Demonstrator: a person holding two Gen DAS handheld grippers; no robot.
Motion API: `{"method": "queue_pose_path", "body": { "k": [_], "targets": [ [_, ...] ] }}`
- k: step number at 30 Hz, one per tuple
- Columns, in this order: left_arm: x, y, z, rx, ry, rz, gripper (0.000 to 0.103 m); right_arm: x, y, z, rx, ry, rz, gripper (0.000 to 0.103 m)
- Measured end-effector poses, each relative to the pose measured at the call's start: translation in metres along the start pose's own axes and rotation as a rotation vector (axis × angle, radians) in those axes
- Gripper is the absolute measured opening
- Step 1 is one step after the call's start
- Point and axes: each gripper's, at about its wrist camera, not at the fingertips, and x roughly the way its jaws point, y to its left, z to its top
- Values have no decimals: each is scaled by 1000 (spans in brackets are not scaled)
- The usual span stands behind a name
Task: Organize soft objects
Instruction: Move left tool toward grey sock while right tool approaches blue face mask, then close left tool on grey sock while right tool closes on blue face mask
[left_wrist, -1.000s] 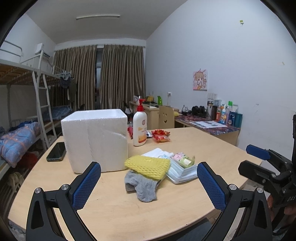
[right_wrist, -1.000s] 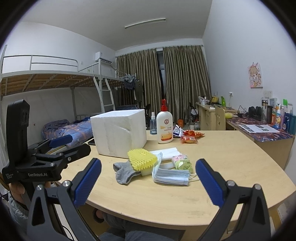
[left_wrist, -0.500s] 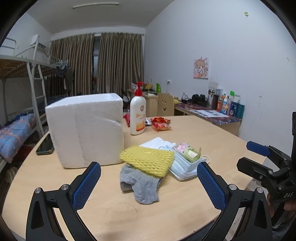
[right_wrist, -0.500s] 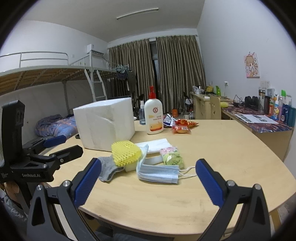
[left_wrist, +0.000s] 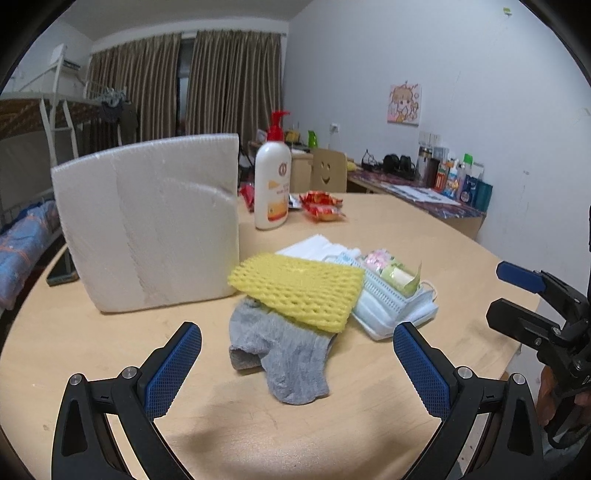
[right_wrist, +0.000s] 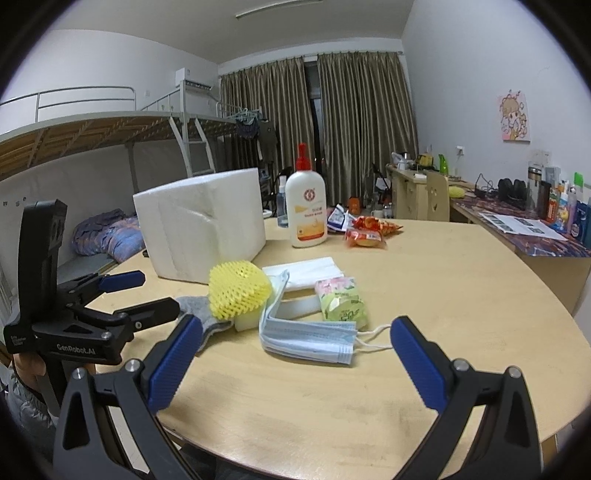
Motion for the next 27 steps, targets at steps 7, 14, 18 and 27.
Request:
{"method": "queue_pose_path", "body": {
  "k": [7, 14, 18, 27],
  "targets": [
    [19, 6, -3, -8, 52, -3, 99, 11, -3, 0, -5, 34, 0, 103],
    [40, 11, -6, -13, 123, -9, 77, 20, -6, 0, -7, 55, -1, 103],
    [42, 10, -7, -12, 128, -22, 74, 24, -6, 0, -12, 70, 5, 103],
    [54, 16, -9, -52, 188, -6, 35, 31, -3, 2, -28, 93, 25, 103]
  ]
}}
